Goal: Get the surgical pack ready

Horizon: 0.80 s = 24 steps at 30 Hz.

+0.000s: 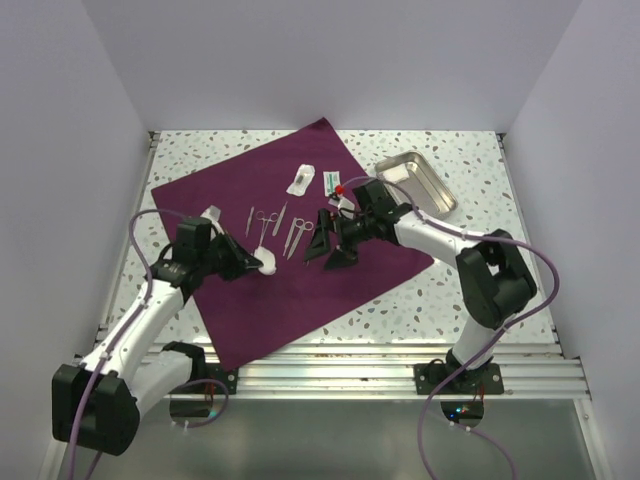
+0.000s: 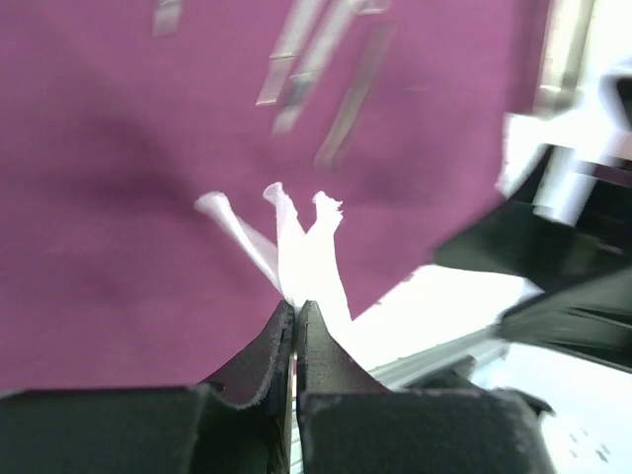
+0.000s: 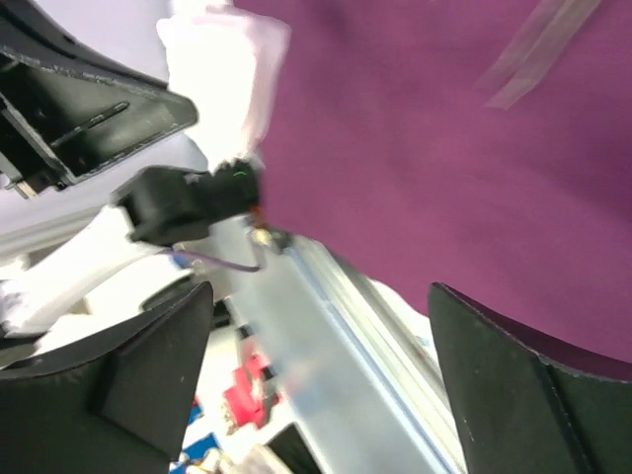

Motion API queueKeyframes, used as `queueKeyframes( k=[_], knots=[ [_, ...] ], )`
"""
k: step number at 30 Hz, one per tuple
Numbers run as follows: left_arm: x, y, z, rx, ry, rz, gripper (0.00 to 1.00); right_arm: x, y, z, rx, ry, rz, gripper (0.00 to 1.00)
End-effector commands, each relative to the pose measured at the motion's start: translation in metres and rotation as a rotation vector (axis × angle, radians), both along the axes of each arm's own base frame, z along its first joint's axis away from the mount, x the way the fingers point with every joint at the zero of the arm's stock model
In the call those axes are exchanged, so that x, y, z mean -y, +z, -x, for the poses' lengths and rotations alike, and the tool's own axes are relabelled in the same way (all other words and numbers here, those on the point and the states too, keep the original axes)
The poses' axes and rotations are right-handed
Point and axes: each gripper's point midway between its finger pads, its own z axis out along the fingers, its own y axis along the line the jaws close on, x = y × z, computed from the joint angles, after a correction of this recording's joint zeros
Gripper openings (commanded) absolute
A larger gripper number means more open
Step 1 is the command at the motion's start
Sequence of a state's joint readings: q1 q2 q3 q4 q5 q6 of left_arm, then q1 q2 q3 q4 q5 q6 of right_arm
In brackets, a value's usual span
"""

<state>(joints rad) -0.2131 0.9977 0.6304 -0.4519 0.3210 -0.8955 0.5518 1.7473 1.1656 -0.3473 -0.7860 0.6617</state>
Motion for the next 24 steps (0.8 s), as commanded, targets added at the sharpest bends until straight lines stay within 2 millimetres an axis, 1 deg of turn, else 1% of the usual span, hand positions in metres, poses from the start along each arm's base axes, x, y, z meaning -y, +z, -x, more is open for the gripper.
queueKeyframes(
  k=[1,2,3,4,5,6,7,8,9,10,14,17,19,22,23,24],
  knots=[
    [0.023,0.054,-0.016,0.229,-0.117,0.11,0.0,-0.035,0.049,0.011,0.013,0.041,-0.23,0.95],
    [0.026,0.061,-0.017,0.252,-0.127,0.129,0.0,-0.043,0.053,0.018,-0.038,0.028,-0.245,0.95],
    [0.03,0.072,-0.016,0.288,-0.145,0.153,0.0,-0.051,0.064,0.015,0.002,0.031,-0.3,0.95],
    [0.031,0.078,-0.016,0.304,-0.147,0.163,0.0,-0.055,0.063,0.017,-0.01,0.021,-0.308,0.95],
    [0.031,0.083,-0.016,0.319,-0.149,0.167,0.0,-0.059,0.066,0.02,-0.044,0.005,-0.316,0.95],
    [0.03,0.089,-0.015,0.336,-0.149,0.168,0.0,-0.064,0.07,0.018,-0.032,0.001,-0.345,0.95],
    [0.031,0.094,-0.014,0.348,-0.152,0.172,0.0,-0.065,0.068,0.021,-0.051,-0.01,-0.359,0.95],
    [0.031,0.099,-0.014,0.367,-0.16,0.173,0.0,-0.068,0.075,0.022,-0.099,-0.036,-0.384,0.94],
    [0.031,0.107,-0.012,0.392,-0.164,0.176,0.0,-0.071,0.086,0.019,-0.068,-0.04,-0.436,0.94],
    [0.031,0.109,-0.011,0.394,-0.159,0.176,0.0,-0.072,0.087,0.02,-0.108,-0.063,-0.443,0.93],
    [0.034,0.11,-0.006,0.38,-0.169,0.208,0.0,-0.077,0.098,0.014,-0.107,-0.129,-0.495,0.91],
    [0.035,0.119,-0.004,0.398,-0.154,0.247,0.0,-0.081,0.103,0.011,-0.108,-0.151,-0.529,0.9],
    [0.036,0.12,-0.002,0.397,-0.153,0.257,0.0,-0.082,0.108,0.009,-0.138,-0.178,-0.561,0.88],
    [0.036,0.12,0.001,0.393,-0.158,0.26,0.0,-0.087,0.118,0.005,-0.138,-0.18,-0.61,0.83],
    [0.036,0.121,0.002,0.396,-0.158,0.262,0.0,-0.089,0.115,0.004,-0.152,-0.184,-0.593,0.82],
    [0.036,0.121,0.003,0.399,-0.159,0.266,0.0,-0.091,0.118,0.003,-0.144,-0.18,-0.596,0.82]
  ],
)
